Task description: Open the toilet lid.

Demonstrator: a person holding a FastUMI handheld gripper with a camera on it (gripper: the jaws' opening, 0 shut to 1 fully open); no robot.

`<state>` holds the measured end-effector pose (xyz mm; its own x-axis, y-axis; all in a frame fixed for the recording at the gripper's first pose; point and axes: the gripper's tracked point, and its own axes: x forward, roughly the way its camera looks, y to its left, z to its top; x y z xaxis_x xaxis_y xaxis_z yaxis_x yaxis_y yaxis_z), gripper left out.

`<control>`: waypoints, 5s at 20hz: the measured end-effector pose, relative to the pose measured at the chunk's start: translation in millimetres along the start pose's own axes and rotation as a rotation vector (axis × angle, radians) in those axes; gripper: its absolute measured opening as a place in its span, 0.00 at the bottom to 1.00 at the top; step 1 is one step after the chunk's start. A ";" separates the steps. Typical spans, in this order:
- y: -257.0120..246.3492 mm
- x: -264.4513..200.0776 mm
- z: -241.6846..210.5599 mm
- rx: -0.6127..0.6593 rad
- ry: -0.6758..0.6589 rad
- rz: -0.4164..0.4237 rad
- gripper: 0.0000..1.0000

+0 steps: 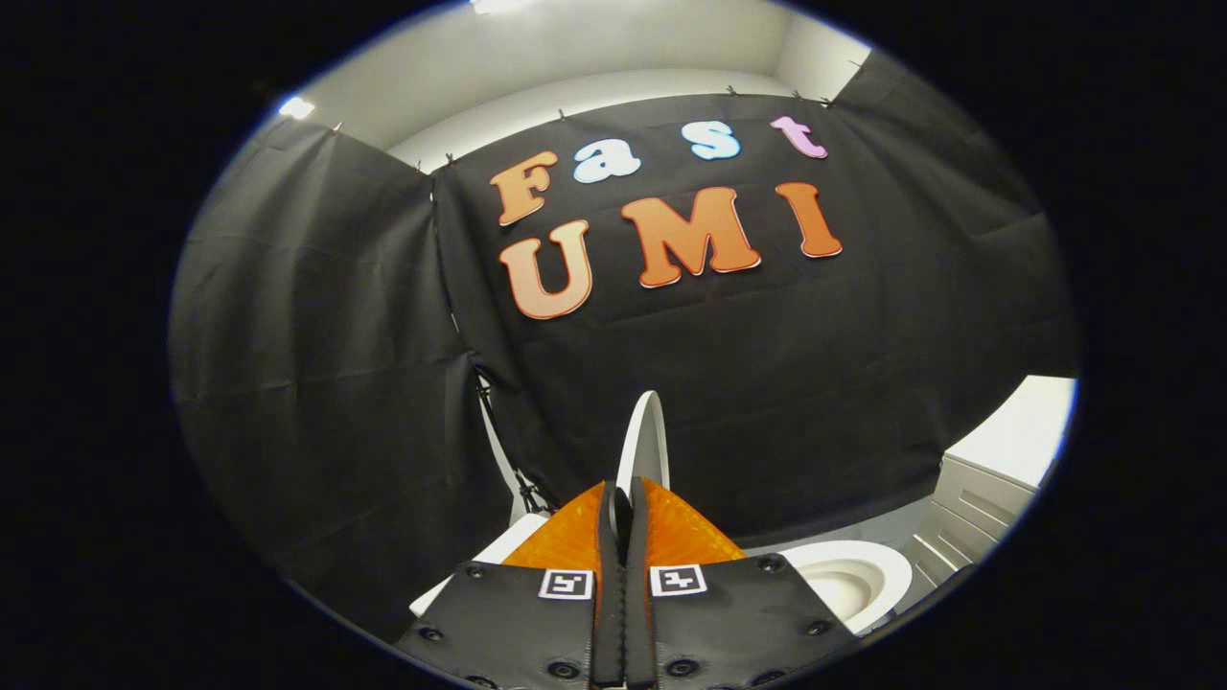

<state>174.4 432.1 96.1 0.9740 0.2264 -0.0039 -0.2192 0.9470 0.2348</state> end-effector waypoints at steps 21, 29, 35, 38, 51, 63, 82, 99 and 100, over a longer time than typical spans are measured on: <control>152.1 23.3 -50.4 -0.298 0.027 0.141 0.09; 137.4 21.7 -45.4 -0.260 0.025 0.090 0.16; 156.7 10.0 -42.2 -0.278 0.014 0.188 0.44; 152.0 4.4 -28.8 -0.278 -0.020 0.194 0.62; 12.0 -6.7 70.4 -0.224 -0.075 0.210 0.97; -213.9 -64.0 106.6 -0.246 -0.103 0.026 0.97; -423.1 -191.9 52.4 -0.171 -0.108 -0.186 0.98; -460.5 -242.5 11.4 -0.181 -0.088 -0.270 0.98; -461.0 -242.5 8.9 -0.185 -0.086 -0.272 0.98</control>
<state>39.8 -61.4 -2.5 0.9977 -0.0530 0.0412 0.0506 0.9971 0.0563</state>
